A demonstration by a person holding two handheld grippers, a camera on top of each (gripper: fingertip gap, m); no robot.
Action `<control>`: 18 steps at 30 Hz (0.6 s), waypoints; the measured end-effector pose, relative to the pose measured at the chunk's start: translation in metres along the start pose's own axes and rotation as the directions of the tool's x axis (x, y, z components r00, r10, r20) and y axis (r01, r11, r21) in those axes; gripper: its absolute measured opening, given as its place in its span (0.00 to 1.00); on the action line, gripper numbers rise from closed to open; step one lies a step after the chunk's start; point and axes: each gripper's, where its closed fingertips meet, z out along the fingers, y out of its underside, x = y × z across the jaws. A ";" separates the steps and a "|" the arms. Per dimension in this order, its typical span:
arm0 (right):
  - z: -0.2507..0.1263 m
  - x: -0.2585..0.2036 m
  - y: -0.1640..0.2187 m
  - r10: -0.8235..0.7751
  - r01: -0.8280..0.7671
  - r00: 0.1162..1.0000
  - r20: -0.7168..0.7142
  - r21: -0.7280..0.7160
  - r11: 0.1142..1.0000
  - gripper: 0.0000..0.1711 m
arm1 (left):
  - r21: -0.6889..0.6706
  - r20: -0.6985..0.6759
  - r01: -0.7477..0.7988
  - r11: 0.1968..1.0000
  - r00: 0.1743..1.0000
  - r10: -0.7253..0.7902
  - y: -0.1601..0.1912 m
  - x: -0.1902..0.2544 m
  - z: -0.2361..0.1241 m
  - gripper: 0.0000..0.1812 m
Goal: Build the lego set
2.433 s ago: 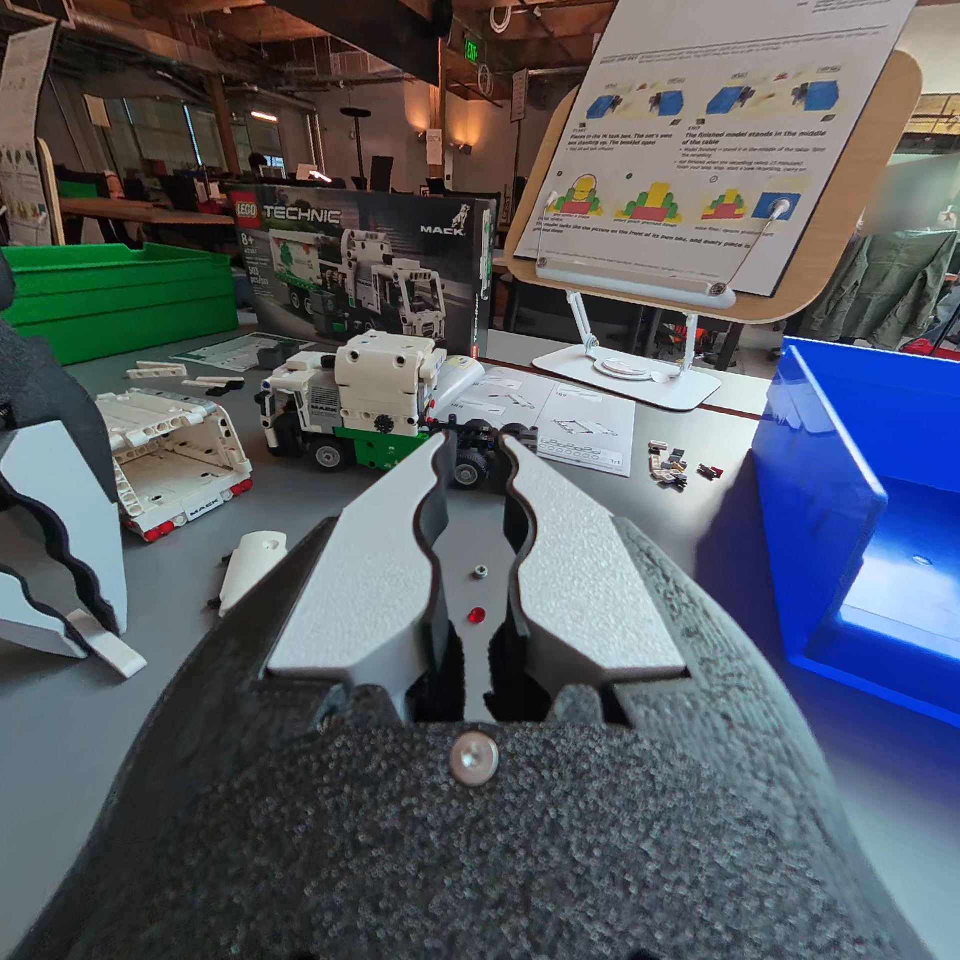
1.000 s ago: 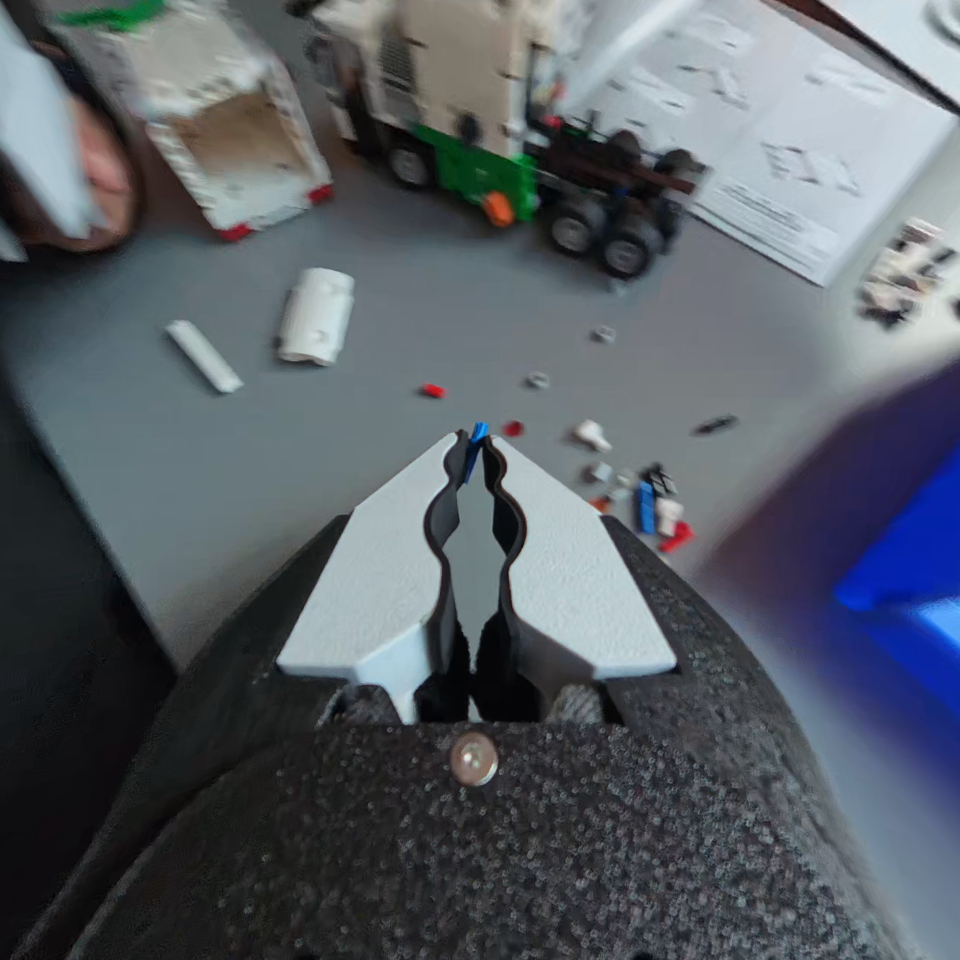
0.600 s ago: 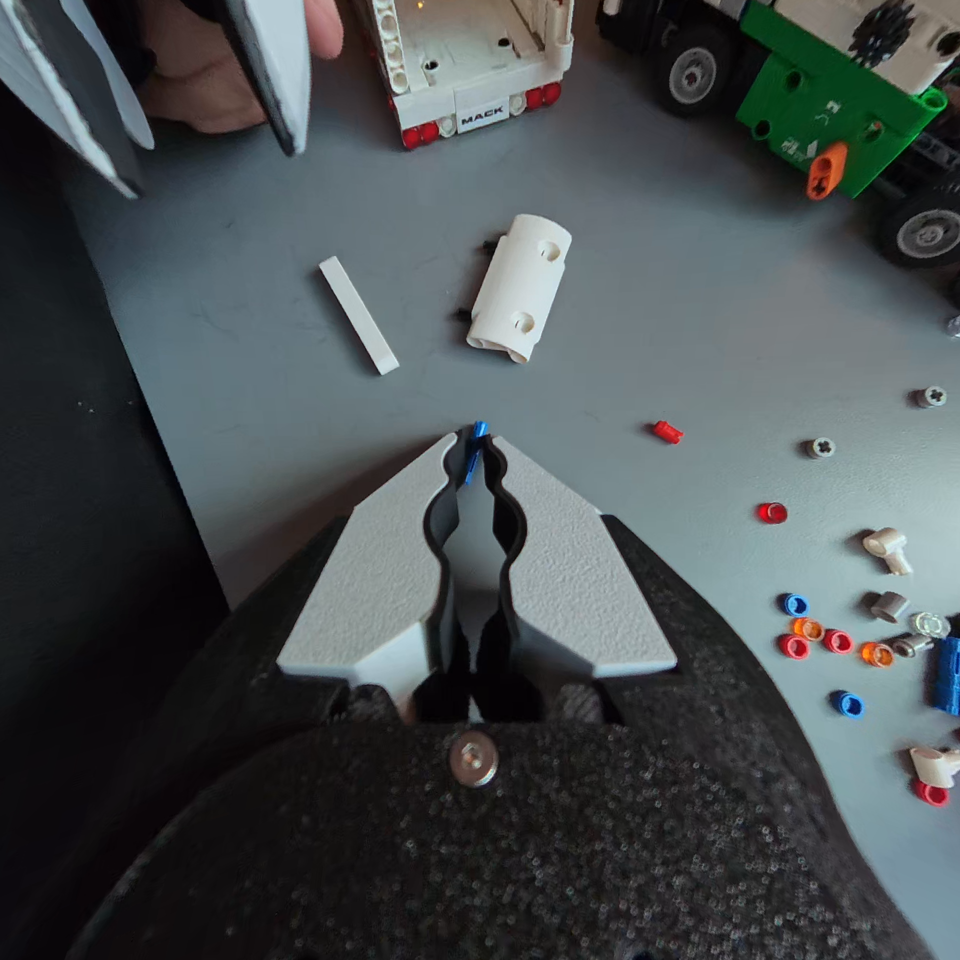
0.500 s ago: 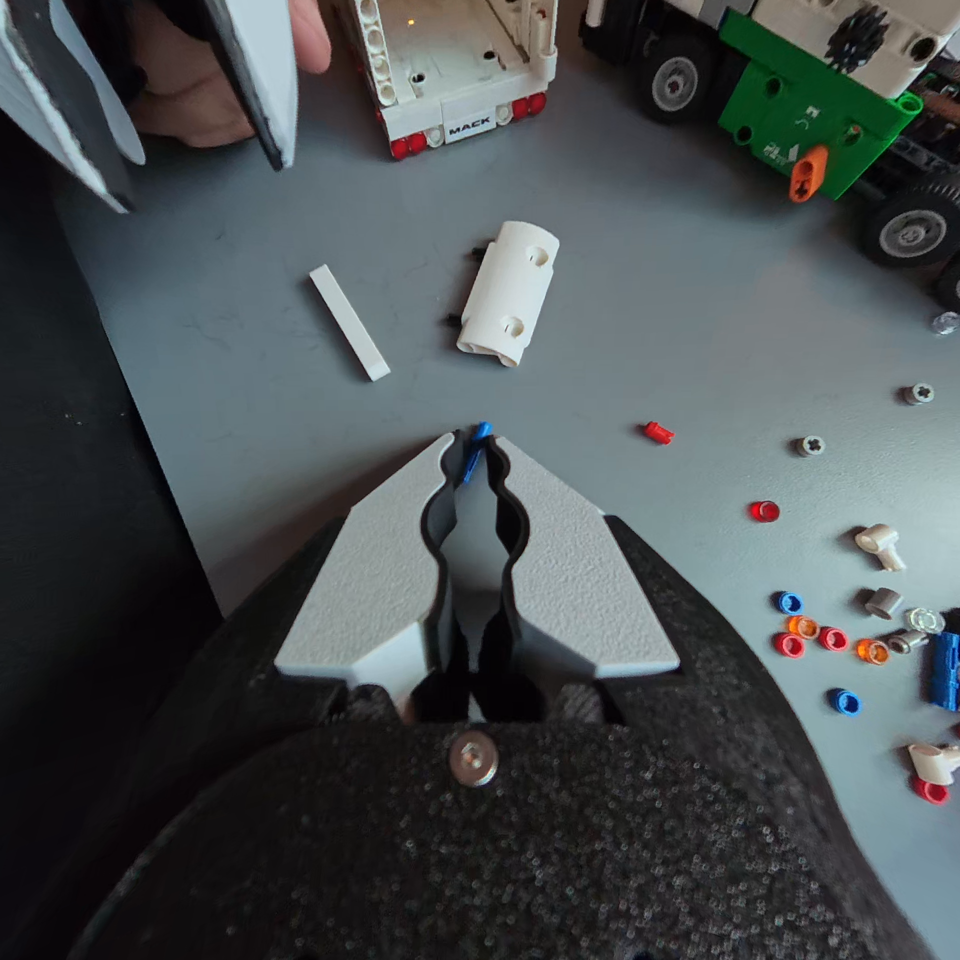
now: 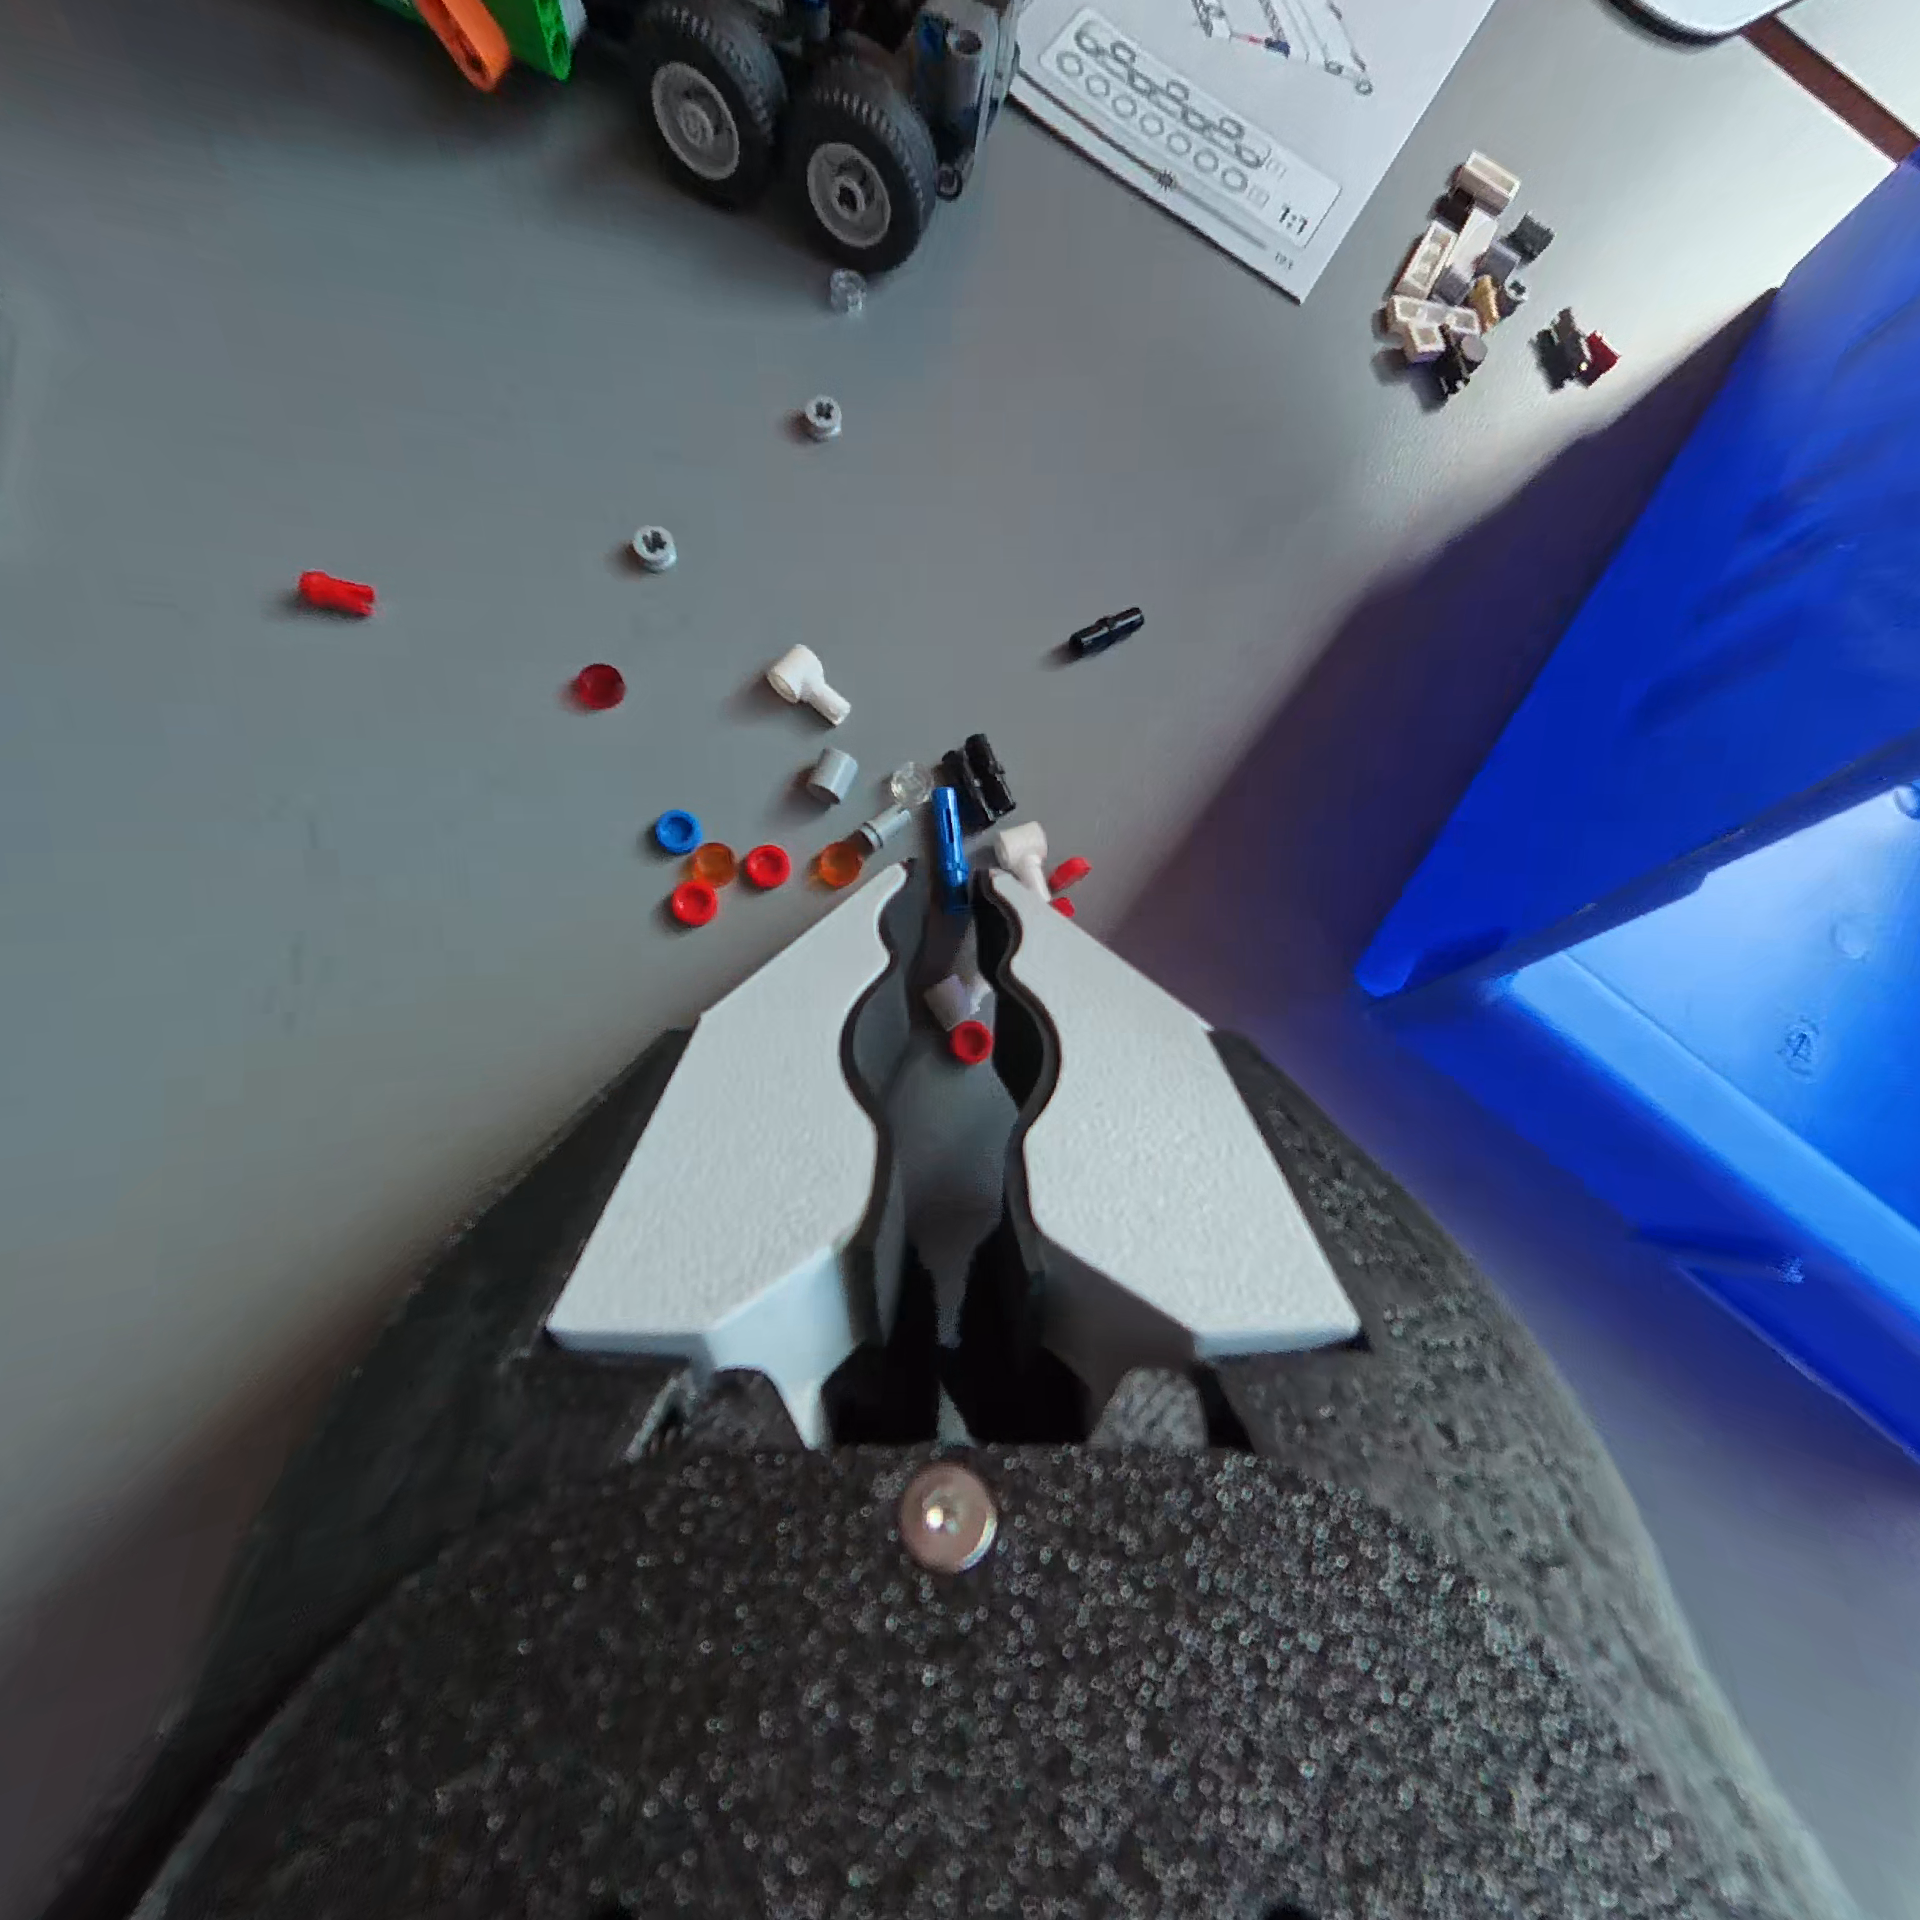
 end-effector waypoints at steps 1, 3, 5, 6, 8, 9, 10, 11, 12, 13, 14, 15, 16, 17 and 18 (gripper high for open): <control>0.000 -0.001 -0.001 0.001 -0.001 1.000 0.004 0.009 1.000 0.04 | -0.002 0.000 -0.004 1.000 1.000 0.004 0.000 0.000 0.000 0.13; 0.001 -0.001 -0.001 0.004 -0.004 1.000 0.009 0.015 1.000 0.02 | -0.008 0.001 -0.011 1.000 1.000 0.011 0.001 0.001 0.000 0.13; 0.001 -0.001 -0.001 0.012 -0.013 1.000 0.023 0.020 1.000 0.02 | -0.010 0.002 -0.016 1.000 1.000 0.016 0.002 0.002 0.000 0.13; 0.000 -0.004 -0.002 0.021 -0.021 0.999 0.045 0.019 1.000 0.02 | -0.009 0.002 -0.017 1.000 1.000 0.018 0.001 0.002 -0.001 0.13; -0.010 -0.010 -0.015 0.046 -0.052 0.995 0.086 0.078 0.996 0.02 | -0.010 0.004 -0.016 1.000 1.000 0.016 0.002 0.001 0.000 0.13; -0.019 -0.019 -0.025 0.038 -0.054 0.991 0.124 0.126 0.991 0.02 | -0.010 0.005 -0.016 1.000 1.000 0.016 0.002 0.001 0.000 0.13; -0.029 -0.031 -0.035 0.018 -0.048 0.985 0.172 0.172 0.984 0.02 | -0.012 0.005 -0.015 1.000 1.000 0.015 0.002 0.001 0.000 0.13; -0.037 -0.048 -0.043 -0.009 -0.042 0.971 0.238 0.206 0.978 0.02 | -0.014 0.006 -0.014 1.000 1.000 0.014 0.002 0.001 0.000 0.13; -0.043 -0.069 -0.048 -0.032 -0.043 0.946 0.323 0.224 0.974 0.02 | -0.016 0.009 -0.015 1.000 1.000 0.015 0.003 0.000 0.000 0.13; -0.046 -0.092 -0.049 -0.046 -0.052 0.910 0.413 0.221 0.974 0.02 | -0.017 0.011 -0.016 1.000 1.000 0.016 0.003 0.000 0.000 0.13; -0.045 -0.114 -0.046 -0.054 -0.048 0.873 0.484 0.197 0.979 0.02 | -0.019 0.012 -0.017 1.000 1.000 0.017 0.003 -0.001 0.001 0.13; -0.041 -0.131 -0.041 -0.071 -0.021 0.851 0.521 0.169 0.985 0.02 | -0.022 0.014 -0.016 1.000 1.000 0.017 0.003 -0.001 0.001 0.13; -0.035 -0.143 -0.035 -0.099 0.018 0.846 0.524 0.157 0.987 0.02 | -0.026 0.013 -0.016 1.000 1.000 0.016 0.004 -0.001 0.002 0.13; -0.030 -0.150 -0.031 -0.121 0.049 0.849 0.515 0.151 0.987 0.02 | -0.027 0.012 -0.016 1.000 1.000 0.016 0.004 -0.001 0.002 0.13; -0.025 -0.155 -0.028 -0.129 0.064 0.853 0.506 0.143 0.988 0.02 | -0.026 0.013 -0.016 1.000 1.000 0.016 0.004 -0.001 0.002 0.13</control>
